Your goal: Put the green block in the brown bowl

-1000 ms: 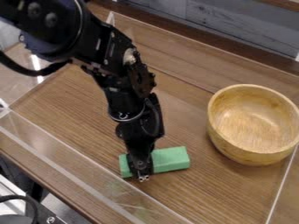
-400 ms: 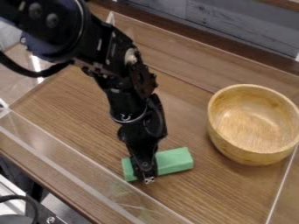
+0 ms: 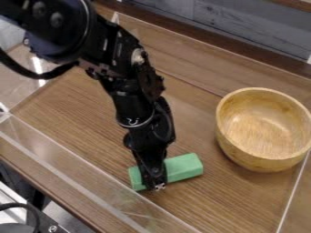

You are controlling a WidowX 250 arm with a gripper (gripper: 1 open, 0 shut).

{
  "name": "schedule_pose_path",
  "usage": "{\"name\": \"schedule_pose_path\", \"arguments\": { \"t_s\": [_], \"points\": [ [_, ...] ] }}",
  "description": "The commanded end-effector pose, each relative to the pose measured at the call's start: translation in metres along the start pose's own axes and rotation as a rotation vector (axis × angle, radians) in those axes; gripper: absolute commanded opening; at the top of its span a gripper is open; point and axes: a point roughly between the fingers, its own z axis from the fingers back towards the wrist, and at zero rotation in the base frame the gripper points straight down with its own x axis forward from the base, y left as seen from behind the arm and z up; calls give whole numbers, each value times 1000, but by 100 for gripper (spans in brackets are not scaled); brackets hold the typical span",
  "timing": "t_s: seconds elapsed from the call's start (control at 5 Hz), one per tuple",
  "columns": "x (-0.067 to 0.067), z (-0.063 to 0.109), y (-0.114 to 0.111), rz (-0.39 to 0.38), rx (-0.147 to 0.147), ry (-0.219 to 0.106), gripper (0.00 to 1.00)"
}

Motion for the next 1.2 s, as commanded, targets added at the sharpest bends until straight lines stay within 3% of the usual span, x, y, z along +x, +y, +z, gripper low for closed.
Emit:
{"name": "schedule_pose_path", "arguments": {
  "t_s": [0.0,1.0],
  "points": [
    [-1,1,-8,32,-34,16,0],
    [5,24,-9,194,-71,-11,0]
  ]
}}
